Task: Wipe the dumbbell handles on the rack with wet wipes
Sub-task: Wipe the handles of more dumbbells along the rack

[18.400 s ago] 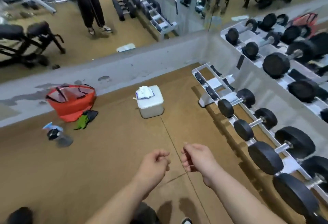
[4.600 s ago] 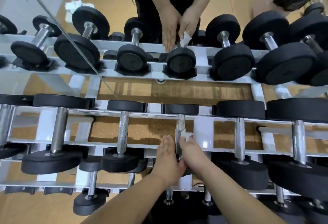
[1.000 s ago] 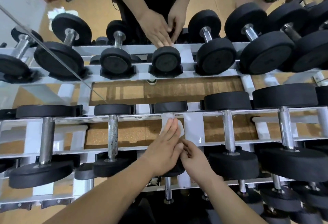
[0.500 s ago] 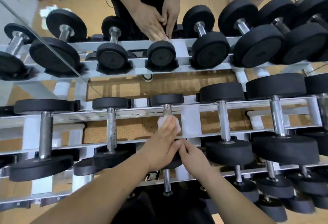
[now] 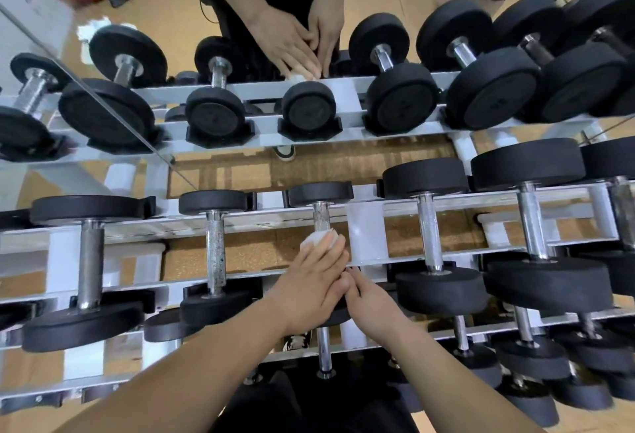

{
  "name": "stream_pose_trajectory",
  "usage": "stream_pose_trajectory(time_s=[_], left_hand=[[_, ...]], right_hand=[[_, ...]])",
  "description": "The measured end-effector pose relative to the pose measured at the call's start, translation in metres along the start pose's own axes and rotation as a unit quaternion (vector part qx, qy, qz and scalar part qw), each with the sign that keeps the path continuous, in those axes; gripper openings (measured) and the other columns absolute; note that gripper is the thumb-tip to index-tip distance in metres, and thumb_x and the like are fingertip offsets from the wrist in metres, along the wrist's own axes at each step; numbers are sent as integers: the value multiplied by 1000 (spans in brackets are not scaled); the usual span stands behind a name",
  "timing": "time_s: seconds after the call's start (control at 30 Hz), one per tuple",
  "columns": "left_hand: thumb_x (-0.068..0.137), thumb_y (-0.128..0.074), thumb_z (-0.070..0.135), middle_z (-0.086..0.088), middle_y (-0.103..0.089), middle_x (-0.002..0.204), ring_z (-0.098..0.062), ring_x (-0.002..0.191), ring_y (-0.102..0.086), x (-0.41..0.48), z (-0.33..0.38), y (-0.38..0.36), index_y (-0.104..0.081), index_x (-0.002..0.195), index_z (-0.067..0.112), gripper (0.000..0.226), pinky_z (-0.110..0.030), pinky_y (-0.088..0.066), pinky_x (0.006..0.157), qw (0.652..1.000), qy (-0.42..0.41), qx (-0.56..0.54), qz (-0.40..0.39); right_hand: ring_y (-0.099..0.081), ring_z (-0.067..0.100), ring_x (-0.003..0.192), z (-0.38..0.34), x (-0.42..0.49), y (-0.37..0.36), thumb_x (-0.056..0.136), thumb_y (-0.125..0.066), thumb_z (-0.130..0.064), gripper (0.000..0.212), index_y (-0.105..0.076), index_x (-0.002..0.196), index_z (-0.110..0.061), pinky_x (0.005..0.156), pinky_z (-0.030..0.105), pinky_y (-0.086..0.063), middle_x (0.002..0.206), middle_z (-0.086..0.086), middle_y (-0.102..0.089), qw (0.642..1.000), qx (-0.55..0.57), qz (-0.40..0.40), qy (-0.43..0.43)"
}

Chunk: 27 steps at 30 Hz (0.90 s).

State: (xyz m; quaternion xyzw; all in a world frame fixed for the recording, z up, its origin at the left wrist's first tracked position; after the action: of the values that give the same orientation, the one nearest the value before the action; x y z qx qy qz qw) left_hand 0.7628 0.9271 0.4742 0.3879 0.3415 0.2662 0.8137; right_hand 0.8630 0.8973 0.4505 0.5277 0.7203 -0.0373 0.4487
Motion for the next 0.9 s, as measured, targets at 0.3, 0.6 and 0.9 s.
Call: stream_pose_trajectory(time_s=[0.3, 0.6, 0.9], left_hand=[[108, -12, 53, 3, 10, 172, -8, 156, 21, -25, -15, -16, -10, 165, 19, 66, -36, 4, 130, 1000, 0, 13, -5], [109, -14, 52, 1, 16, 171, -11, 155, 23, 30, -30, 33, -1, 165, 14, 69, -36, 4, 130, 998, 50, 33, 26], [109, -18, 49, 3, 4, 173, -10, 159, 11, -21, -11, 7, -28, 163, 14, 65, -36, -9, 130, 986, 31, -114, 121]], right_hand=[[-59, 10, 98, 6, 6, 0, 110, -26, -49, 45, -60, 120, -22, 90, 33, -42, 109, -6, -64, 1000, 7, 9, -22], [-61, 9, 97, 9, 5, -1, 110, -24, -48, 43, -57, 101, -23, 87, 34, -44, 103, -7, -67, 999, -6, 3, -38], [-63, 15, 100, 3, 6, 1, 110, -28, -43, 39, -60, 104, -23, 91, 39, -49, 103, -6, -68, 999, -8, 1, -34]])
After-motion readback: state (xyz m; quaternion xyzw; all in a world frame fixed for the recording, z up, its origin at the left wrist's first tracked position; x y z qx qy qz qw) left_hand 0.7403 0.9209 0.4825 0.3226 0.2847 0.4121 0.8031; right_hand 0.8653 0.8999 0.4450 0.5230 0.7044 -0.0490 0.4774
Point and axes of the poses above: each hand's wrist, its own x-axis towards the middle knuckle, its own y-axis out of the back of the hand, z = x × y, the point moved 10 cm from there along x, towards the middle knuckle
